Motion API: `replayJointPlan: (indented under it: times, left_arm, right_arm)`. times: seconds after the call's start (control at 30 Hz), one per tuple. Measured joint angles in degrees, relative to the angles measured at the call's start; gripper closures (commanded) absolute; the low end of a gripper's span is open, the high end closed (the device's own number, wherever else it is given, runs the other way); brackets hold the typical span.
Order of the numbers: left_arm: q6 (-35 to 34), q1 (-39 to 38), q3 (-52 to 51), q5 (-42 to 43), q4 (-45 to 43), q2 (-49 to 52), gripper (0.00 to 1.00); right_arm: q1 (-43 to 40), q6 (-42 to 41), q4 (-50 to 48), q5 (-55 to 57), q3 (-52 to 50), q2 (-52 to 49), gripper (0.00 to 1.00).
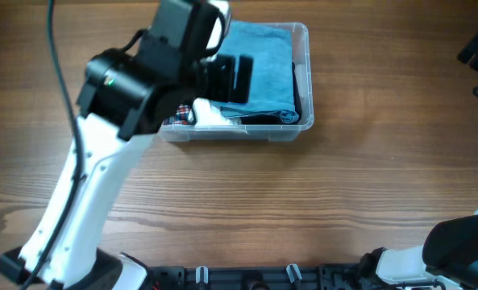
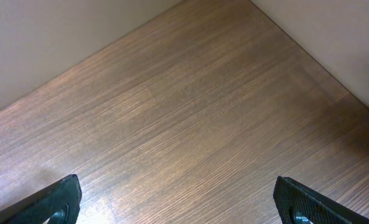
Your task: Pack container
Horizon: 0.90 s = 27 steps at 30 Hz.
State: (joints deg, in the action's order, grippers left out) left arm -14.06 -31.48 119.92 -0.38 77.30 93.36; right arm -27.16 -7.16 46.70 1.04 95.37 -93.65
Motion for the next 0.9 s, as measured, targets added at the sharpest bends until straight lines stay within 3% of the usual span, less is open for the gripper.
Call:
replayJointPlan:
  times: [0.13, 0.43, 0.53, 0.63, 0.9]
  left_arm:
    - [-2.3, 0.7, -0.1, -1.9, 12.1, -4.2, 0.0]
    - [-4.3, 8.2, -0.1, -7.2, 10.9, -17.9, 0.0]
    - [-1.4, 12.5, -2.8, -6.4, 2.7, -21.6, 0.0]
    - [2.8, 17.8, -12.2, -3.2, -10.8, -26.9, 0.0]
    - [6.5, 26.0, -56.8, 7.0, -54.5, -47.7, 0.0]
  right_arm:
    - [0.0, 0.0, 0.0, 0.0, 0.0, 0.0, 0.0]
    - [0.0, 0.0, 0.0, 0.0, 0.0, 0.0, 0.0]
    - [0.0, 0.0, 0.0, 0.0, 0.0, 0.0, 0.0]
    - [0.0, 0.0, 0.0, 0.0, 0.0, 0.0, 0.0]
    - [0.0, 0.0, 0.0, 0.0, 0.0, 0.0, 0.0]
